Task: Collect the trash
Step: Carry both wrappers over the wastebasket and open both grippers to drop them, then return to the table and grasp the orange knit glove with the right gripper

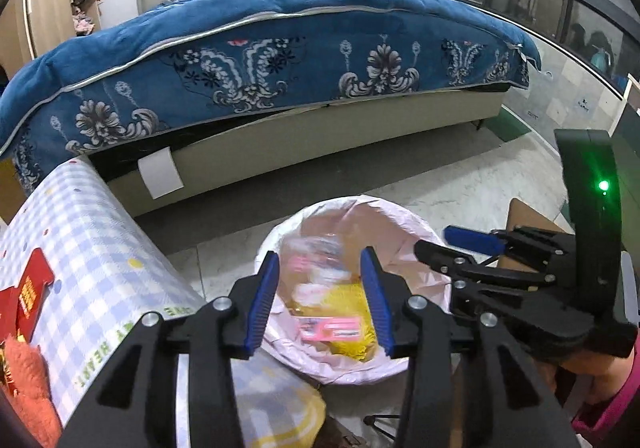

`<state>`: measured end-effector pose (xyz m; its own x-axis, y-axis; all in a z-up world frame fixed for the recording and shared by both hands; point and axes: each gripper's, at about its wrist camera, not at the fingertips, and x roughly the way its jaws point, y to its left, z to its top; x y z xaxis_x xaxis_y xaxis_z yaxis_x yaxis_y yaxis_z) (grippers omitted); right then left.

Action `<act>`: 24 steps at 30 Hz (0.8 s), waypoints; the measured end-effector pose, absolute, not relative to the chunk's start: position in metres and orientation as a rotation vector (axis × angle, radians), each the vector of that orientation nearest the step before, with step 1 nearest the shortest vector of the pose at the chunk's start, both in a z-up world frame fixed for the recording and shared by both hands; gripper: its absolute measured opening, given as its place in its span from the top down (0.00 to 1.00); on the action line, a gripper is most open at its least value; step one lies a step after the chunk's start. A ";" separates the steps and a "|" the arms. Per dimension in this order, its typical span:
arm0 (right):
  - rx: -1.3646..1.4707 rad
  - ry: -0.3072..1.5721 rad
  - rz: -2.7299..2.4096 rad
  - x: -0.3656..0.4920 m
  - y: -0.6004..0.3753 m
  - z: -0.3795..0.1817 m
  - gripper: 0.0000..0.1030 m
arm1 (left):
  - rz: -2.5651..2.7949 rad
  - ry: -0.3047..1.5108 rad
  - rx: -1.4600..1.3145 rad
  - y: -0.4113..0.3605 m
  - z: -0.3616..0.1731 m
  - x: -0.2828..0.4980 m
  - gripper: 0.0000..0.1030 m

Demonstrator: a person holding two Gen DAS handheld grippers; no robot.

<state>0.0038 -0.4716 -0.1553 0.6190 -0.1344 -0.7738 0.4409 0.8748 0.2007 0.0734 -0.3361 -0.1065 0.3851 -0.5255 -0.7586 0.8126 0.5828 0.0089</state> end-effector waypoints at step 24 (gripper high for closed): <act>0.210 0.624 -0.155 -0.010 -0.342 -0.028 0.61 | -0.559 0.737 0.241 -0.144 -0.047 0.045 0.49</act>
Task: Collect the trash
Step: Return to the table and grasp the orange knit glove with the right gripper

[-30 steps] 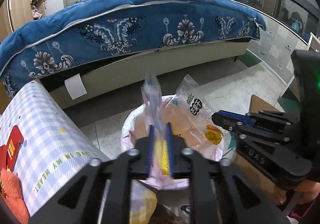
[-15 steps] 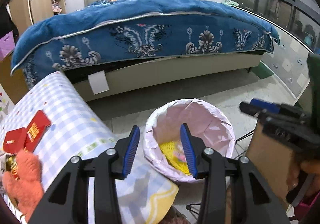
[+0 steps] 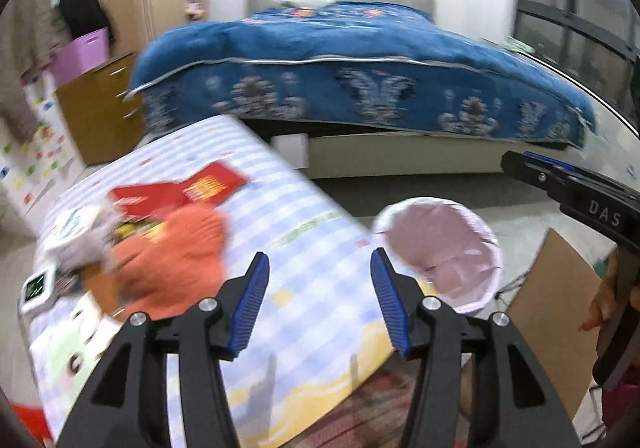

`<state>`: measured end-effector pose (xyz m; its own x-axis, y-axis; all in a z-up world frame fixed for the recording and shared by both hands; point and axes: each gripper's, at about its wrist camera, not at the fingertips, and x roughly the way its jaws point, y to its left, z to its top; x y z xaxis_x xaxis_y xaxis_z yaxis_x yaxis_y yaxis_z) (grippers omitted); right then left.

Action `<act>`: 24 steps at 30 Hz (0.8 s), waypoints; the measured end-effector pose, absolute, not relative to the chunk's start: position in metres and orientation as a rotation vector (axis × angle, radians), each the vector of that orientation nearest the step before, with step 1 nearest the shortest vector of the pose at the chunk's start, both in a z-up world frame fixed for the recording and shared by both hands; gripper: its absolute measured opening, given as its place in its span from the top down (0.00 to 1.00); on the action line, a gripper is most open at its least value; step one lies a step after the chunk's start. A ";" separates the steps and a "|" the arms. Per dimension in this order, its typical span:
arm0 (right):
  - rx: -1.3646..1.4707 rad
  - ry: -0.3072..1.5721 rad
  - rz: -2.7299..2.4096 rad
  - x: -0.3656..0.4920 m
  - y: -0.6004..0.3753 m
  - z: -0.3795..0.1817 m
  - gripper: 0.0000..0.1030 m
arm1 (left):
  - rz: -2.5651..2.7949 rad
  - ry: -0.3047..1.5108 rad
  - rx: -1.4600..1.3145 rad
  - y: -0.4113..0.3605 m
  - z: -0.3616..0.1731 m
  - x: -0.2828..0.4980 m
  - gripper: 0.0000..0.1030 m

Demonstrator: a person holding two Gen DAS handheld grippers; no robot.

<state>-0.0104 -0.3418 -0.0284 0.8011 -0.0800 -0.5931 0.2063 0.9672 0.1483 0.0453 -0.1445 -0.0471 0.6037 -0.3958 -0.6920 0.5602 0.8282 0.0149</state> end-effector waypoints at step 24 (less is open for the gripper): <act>-0.064 0.783 0.268 0.081 -0.140 -0.051 0.48 | -0.049 0.767 0.003 0.089 -0.052 0.065 0.29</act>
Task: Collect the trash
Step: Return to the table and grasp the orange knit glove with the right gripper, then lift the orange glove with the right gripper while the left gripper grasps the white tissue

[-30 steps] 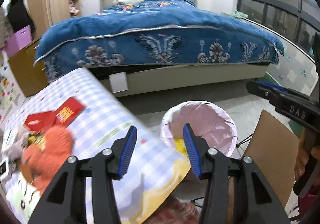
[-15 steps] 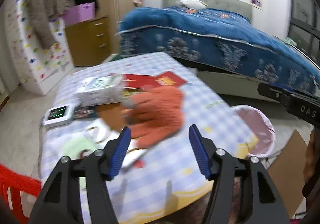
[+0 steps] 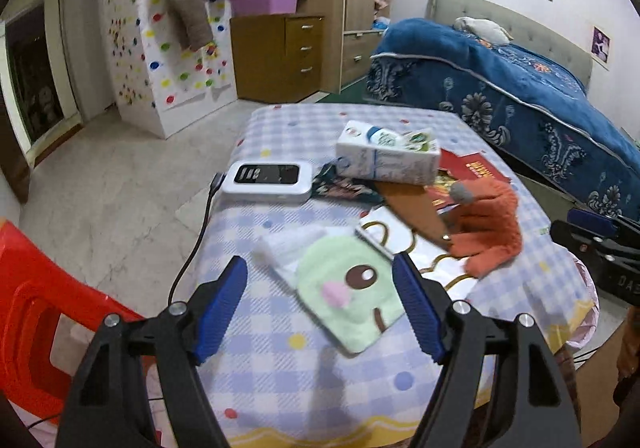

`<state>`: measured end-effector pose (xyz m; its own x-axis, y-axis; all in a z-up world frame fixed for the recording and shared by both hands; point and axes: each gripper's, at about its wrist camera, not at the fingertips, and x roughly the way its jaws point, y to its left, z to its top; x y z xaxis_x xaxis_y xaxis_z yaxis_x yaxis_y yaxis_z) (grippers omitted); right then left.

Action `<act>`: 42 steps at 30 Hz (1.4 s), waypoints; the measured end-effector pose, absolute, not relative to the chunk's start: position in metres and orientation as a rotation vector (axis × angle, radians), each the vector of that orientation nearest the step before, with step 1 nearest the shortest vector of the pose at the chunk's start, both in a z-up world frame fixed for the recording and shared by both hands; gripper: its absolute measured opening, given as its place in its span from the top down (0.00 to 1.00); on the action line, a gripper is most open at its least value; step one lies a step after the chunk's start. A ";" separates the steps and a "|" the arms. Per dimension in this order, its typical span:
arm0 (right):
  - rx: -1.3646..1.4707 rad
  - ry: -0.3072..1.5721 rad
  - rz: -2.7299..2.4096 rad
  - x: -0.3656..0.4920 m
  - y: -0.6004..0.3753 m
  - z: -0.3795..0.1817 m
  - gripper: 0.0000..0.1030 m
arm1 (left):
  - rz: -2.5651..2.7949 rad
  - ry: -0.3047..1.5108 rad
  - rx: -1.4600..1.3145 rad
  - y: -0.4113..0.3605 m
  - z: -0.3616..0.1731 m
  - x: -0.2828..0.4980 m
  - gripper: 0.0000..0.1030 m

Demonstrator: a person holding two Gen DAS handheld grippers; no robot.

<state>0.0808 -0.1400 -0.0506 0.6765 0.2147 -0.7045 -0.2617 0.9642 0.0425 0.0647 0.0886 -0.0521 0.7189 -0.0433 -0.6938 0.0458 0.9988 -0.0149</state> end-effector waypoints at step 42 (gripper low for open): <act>0.002 0.749 0.179 0.053 -0.200 -0.041 0.88 | -0.063 0.915 0.063 0.061 -0.108 0.100 0.27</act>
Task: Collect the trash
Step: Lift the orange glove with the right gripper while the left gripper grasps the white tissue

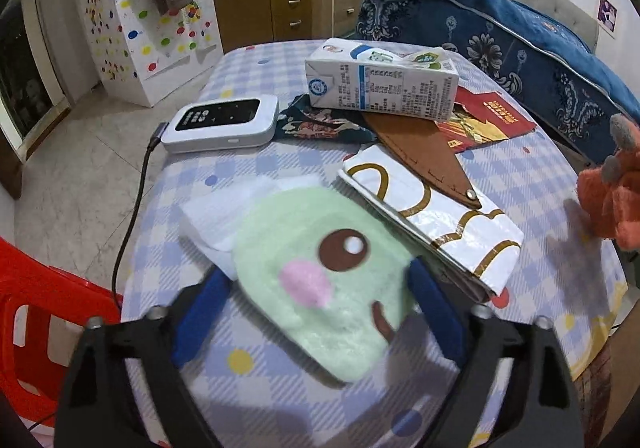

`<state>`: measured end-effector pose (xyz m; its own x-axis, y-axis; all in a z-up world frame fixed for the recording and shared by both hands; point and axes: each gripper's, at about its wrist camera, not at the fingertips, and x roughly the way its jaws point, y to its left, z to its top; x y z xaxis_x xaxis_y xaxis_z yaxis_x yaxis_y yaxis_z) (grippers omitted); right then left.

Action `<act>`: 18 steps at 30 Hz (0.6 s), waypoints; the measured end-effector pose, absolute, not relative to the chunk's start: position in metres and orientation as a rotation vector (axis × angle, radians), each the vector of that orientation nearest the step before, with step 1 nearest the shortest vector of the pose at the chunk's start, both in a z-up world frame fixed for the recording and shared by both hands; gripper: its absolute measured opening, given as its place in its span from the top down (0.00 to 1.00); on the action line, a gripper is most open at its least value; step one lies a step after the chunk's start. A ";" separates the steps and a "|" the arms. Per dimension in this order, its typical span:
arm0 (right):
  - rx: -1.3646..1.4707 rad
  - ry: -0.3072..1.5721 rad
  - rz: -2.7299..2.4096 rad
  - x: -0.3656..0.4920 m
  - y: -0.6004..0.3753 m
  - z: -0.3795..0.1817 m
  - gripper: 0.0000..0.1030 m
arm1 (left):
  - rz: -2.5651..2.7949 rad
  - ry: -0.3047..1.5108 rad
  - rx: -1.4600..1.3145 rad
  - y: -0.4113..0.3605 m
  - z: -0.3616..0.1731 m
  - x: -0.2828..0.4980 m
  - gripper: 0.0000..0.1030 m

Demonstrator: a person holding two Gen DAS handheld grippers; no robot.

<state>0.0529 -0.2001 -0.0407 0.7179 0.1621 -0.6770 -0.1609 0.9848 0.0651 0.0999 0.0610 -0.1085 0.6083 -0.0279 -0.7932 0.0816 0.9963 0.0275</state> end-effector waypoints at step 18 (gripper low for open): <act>0.029 0.685 0.199 0.035 -0.204 -0.021 0.88 | -0.162 0.692 -0.045 0.072 -0.011 0.044 0.97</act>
